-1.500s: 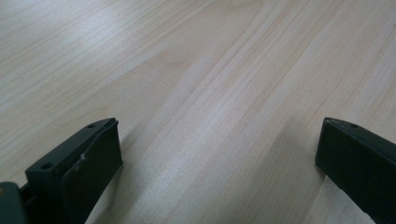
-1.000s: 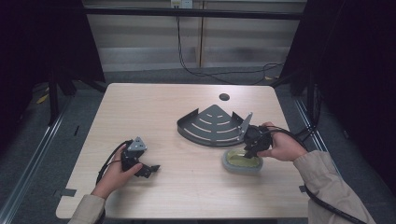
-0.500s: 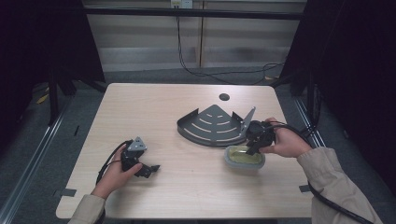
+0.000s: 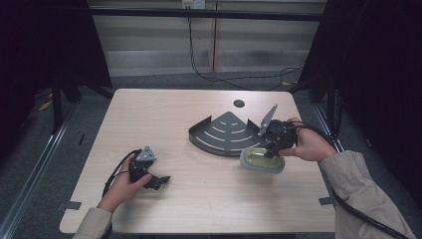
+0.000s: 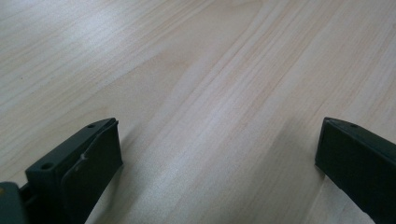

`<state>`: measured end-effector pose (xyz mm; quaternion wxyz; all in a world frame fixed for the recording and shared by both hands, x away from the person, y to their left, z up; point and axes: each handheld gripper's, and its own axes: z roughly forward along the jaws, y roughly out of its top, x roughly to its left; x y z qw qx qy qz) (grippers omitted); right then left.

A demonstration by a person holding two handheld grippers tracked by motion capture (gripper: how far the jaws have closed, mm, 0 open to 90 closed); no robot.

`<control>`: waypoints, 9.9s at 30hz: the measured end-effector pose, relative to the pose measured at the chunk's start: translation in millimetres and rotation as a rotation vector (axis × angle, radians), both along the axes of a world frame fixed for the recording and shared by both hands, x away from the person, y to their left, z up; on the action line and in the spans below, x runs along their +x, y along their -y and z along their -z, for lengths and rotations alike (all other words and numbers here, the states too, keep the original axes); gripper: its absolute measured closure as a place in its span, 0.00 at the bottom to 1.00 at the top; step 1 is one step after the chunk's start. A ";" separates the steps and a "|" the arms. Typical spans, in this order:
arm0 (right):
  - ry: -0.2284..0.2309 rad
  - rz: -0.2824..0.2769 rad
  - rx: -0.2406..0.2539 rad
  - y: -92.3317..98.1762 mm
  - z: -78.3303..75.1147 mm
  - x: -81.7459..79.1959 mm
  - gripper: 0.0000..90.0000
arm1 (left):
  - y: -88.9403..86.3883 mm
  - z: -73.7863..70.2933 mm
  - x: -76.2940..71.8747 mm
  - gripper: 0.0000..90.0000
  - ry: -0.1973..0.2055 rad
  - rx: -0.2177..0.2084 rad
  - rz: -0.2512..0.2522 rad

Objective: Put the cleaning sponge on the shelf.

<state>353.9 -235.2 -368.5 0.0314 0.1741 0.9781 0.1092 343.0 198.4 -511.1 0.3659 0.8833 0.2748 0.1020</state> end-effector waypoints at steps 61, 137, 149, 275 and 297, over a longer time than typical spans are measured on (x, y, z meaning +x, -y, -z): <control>0.052 0.330 0.047 -20.6 -9.9 84.6 0.79 | -0.1 -0.2 0.0 0.00 -0.003 0.001 0.003; 0.044 0.490 0.014 -21.6 55.9 106.6 0.79 | 0.1 0.0 -0.1 0.00 0.001 0.001 -0.002; 0.042 0.494 -0.014 -20.1 56.3 109.8 0.79 | 0.3 0.3 -0.3 0.00 -0.004 -0.004 -0.002; -0.051 0.387 0.027 9.5 52.0 11.4 0.17 | 0.1 0.1 0.1 0.00 -0.004 0.002 0.003; -0.047 0.397 0.067 32.6 71.7 -17.8 0.17 | -0.1 -0.2 0.2 0.00 0.001 0.006 0.004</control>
